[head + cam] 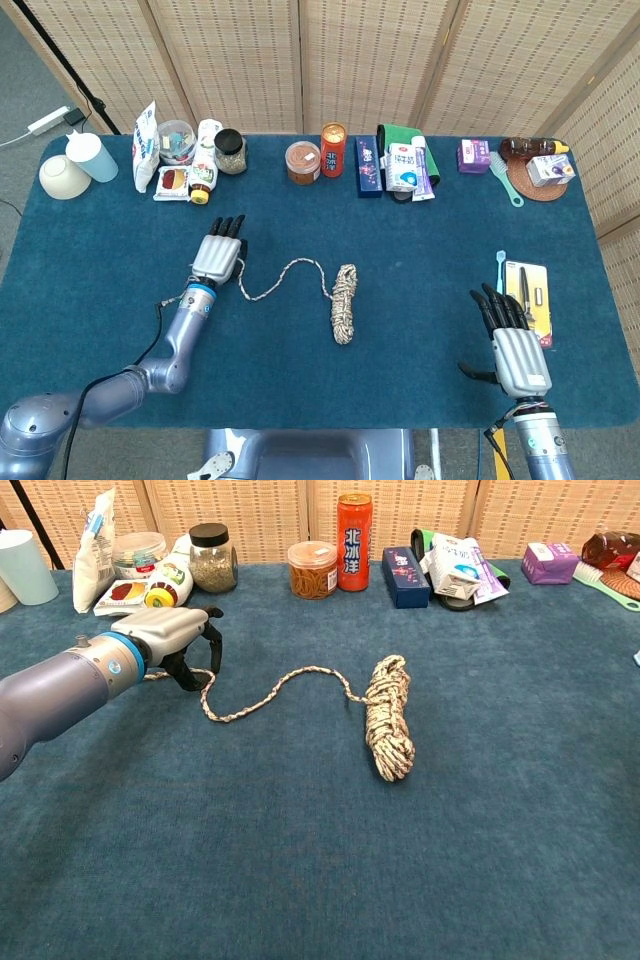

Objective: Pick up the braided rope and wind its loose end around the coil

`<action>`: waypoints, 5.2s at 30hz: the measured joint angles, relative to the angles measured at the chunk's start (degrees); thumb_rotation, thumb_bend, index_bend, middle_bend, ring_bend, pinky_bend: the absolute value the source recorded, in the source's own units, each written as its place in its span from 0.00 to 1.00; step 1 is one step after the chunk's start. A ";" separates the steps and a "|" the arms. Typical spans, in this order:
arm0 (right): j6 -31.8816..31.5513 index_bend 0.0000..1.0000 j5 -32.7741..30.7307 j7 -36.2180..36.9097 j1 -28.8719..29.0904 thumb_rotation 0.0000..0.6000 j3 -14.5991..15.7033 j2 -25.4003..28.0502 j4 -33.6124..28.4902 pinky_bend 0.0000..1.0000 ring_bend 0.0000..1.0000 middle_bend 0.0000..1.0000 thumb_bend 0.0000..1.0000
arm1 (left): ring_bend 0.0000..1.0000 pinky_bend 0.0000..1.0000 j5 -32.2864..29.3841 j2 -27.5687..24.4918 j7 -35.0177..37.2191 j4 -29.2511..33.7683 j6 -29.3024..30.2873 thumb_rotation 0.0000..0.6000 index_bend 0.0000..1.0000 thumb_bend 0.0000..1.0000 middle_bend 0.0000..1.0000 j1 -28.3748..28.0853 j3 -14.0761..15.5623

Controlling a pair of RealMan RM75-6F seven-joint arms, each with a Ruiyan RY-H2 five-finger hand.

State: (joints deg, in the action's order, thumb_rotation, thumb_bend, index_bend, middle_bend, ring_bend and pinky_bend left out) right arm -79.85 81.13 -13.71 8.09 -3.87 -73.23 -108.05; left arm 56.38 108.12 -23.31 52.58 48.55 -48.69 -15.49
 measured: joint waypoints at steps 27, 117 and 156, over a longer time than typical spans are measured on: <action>-0.02 0.00 0.07 0.95 0.19 1.00 0.13 0.29 0.04 0.00 0.00 0.00 0.00 | 0.00 0.00 -0.02 0.94 0.16 -1.36 0.18 1.00 0.58 0.44 0.00 -0.01 -0.02; 1.16 0.00 -26.64 -35.44 27.39 1.00 -12.39 -43.12 25.47 0.00 0.00 0.00 0.00 | 0.00 0.00 20.39 -48.92 7.03 55.71 21.92 1.00 0.60 0.43 0.00 16.75 3.71; 19.39 0.29 -40.12 -28.77 34.26 1.00 -16.36 -29.13 27.47 0.30 0.16 0.23 0.04 | 0.00 0.00 20.39 -47.77 4.88 57.25 22.18 1.00 0.60 0.43 0.00 17.26 4.27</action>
State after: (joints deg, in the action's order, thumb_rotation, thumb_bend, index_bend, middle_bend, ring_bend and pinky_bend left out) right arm -60.46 41.00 -42.48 42.35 -20.23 -102.36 -80.58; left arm 76.76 60.36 -18.44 109.83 70.73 -31.43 -11.22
